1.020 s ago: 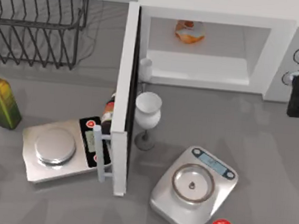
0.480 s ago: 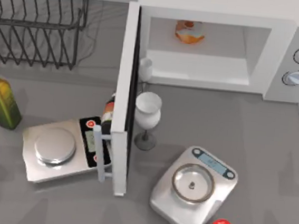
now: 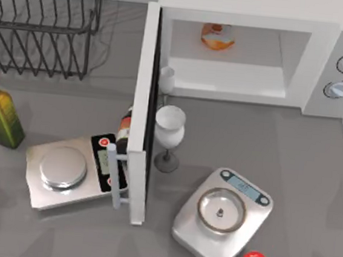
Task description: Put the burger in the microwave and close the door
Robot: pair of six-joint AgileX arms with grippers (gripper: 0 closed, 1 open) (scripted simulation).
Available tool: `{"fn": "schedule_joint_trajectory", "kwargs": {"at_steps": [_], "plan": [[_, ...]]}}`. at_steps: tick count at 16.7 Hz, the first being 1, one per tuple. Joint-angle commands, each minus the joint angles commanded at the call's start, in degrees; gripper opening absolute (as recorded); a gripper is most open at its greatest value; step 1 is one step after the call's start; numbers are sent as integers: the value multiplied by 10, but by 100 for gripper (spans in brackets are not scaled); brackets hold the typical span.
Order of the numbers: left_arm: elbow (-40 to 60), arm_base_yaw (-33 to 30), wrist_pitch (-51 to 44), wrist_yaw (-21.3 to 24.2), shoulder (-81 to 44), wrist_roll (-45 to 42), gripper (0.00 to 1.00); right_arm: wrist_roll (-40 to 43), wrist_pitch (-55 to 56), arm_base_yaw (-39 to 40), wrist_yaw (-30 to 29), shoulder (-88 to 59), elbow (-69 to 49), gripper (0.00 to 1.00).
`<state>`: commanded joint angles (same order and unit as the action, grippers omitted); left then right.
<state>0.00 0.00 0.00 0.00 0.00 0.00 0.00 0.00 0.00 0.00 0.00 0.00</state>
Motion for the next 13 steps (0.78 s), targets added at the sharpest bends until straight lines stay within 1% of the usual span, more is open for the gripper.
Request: {"fn": "schedule_joint_trajectory", "kwargs": {"at_steps": [2,13], "plan": [[0,0,0,0,0,0,100,0,0,0,0,0,0,100],[0,0,0,0,0,0,17,0,0,0,0,0,0,100]]}}
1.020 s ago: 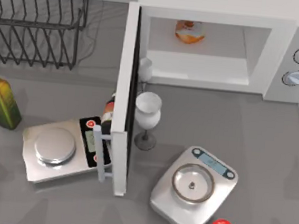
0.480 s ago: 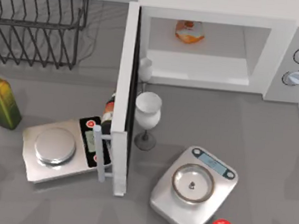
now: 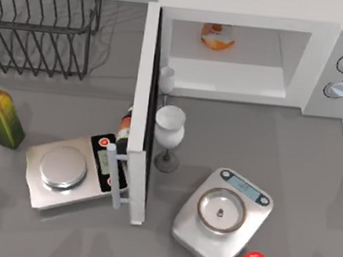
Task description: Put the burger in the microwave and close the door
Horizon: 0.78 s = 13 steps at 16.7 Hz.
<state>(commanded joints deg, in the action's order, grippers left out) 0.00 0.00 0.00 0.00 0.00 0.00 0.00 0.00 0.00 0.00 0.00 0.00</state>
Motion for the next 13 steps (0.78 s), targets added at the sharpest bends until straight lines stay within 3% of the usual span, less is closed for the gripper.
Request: {"fn": "schedule_joint_trajectory", "kwargs": {"at_steps": [2,3,13], "plan": [[0,0,0,0,0,0,2,0,0,0,0,0,0,100],[0,0,0,0,0,0,0,0,0,0,0,0,0,100],[4,-3,8,-2,-10,0,0,0,0,0,0,0,0,100]]}}
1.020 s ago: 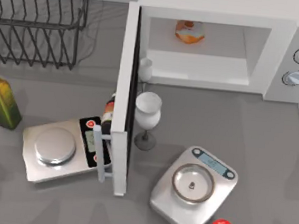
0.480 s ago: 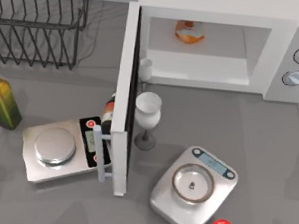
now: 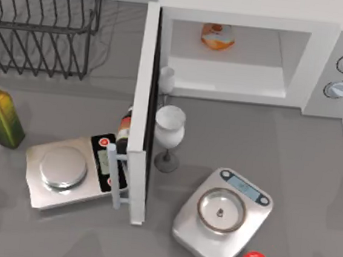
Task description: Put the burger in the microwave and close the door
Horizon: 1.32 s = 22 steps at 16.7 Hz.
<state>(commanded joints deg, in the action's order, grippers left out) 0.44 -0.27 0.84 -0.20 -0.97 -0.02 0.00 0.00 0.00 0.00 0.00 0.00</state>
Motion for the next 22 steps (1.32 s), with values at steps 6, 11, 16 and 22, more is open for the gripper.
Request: {"fn": "schedule_joint_trajectory", "kwargs": {"at_steps": [6,11,16,22], "plan": [[38,-22,75,-22,-118,-2,0,0,0,0,0,0,0,100],[48,-27,95,-27,-146,-2,0,0,0,0,0,0,0,100],[42,8,96,5,-142,-2,0,0,0,0,0,0,0,100],[25,107,93,105,-124,-2,0,0,0,0,0,0,0,100]]}}
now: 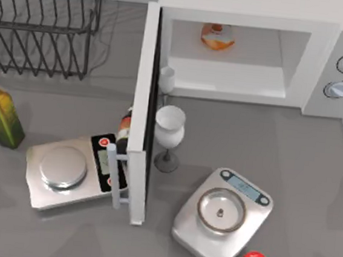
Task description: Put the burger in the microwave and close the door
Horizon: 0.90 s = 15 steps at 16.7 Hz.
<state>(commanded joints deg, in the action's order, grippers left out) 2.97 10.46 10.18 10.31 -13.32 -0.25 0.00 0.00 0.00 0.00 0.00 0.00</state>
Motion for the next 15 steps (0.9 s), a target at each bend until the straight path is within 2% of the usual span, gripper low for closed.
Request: {"fn": "schedule_joint_trajectory", "kwargs": {"at_steps": [2,8,10,15], "plan": [[-3,15,-2,15,4,0,0,0,0,0,0,0,0,100],[3,5,-3,7,2,0,0,0,0,0,0,0,0,100],[16,-21,-10,-18,0,0,0,0,0,0,0,0,0,100],[50,-117,-47,-118,-2,0,0,0,0,0,0,0,0,100]]}}
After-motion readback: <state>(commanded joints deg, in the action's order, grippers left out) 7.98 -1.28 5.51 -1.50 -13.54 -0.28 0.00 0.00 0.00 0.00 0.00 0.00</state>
